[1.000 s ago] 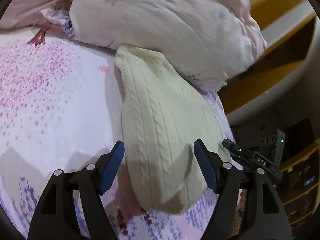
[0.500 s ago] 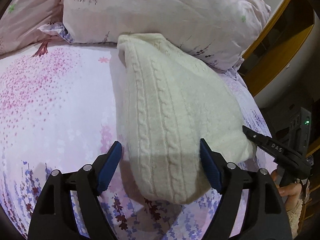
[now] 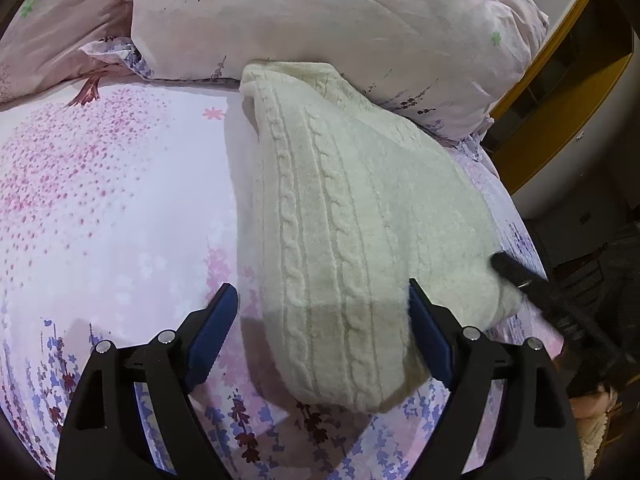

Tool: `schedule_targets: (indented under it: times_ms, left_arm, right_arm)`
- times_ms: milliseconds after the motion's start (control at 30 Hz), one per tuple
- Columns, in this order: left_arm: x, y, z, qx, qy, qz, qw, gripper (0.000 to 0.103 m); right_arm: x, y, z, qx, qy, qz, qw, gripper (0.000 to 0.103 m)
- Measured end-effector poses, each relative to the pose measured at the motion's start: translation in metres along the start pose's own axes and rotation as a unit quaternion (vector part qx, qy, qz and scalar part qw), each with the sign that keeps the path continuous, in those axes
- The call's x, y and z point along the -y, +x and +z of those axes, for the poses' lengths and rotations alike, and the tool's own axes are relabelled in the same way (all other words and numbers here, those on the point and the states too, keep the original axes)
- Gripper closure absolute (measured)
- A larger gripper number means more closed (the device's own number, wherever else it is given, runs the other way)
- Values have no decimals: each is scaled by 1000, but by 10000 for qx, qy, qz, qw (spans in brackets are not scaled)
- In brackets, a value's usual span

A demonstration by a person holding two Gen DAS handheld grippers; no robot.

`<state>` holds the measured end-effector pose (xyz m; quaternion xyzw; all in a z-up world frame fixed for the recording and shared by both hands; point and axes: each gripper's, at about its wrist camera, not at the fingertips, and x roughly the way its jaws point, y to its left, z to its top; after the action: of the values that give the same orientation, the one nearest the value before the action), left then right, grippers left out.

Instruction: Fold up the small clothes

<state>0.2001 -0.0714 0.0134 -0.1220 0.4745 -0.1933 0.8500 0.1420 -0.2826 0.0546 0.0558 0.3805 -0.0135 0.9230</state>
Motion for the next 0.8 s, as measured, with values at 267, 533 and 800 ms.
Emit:
schedule_targets:
  times_ms: [267,533,800]
  left_arm:
    - [-29,-6,20,-125,-905,-901,9917,18]
    - [-43,24,47,-475,-1461,-1357,9788,19]
    - [-33,45,61,-445,-1488,-1500,9764,21]
  right_arm:
    - [34,-13,20,142,916,848,9921,31]
    - [92,47,49,-710,2393,1693,9534,31]
    - [79,80,54,-1061,2269,2292,9406,42]
